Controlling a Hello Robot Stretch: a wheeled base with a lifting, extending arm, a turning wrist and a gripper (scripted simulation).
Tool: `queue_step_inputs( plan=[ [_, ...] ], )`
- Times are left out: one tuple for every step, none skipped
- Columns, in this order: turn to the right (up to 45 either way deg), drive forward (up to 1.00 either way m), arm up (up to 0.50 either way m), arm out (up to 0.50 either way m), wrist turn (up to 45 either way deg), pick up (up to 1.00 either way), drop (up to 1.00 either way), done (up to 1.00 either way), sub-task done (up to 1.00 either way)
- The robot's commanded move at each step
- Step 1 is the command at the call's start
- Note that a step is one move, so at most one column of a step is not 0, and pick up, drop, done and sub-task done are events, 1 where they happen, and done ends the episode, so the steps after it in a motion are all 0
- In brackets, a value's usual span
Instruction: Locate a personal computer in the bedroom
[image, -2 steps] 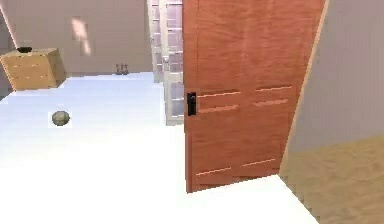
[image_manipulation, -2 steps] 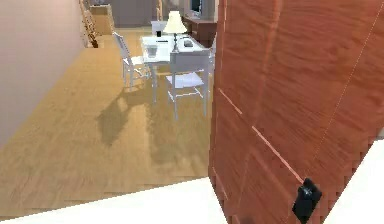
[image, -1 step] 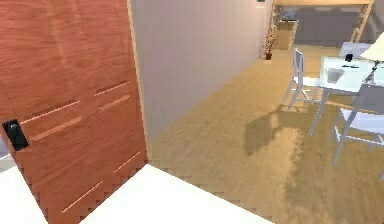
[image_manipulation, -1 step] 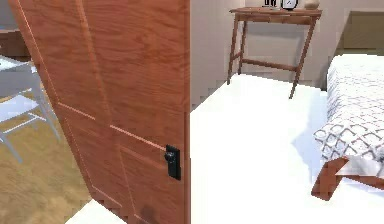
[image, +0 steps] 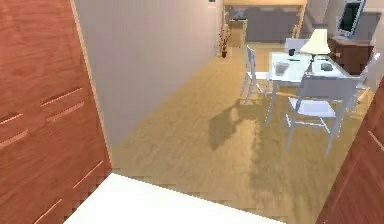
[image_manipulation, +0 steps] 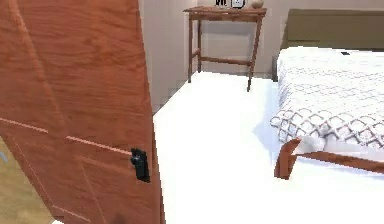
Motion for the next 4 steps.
queue_step_inputs(
  plan=[
    [0.0,1.0,0.0,0.0,0.0,0.0,0.0,0.0,0.0],
    [0.0,1.0,0.0,0.0,0.0,0.0,0.0,0.0,0.0],
    [0.0,1.0,0.0,0.0,0.0,0.0,0.0,0.0,0.0],
    [12.0,0.0,0.0,0.0,0.0,0.0,0.0,0.0,0.0]
  ],
)
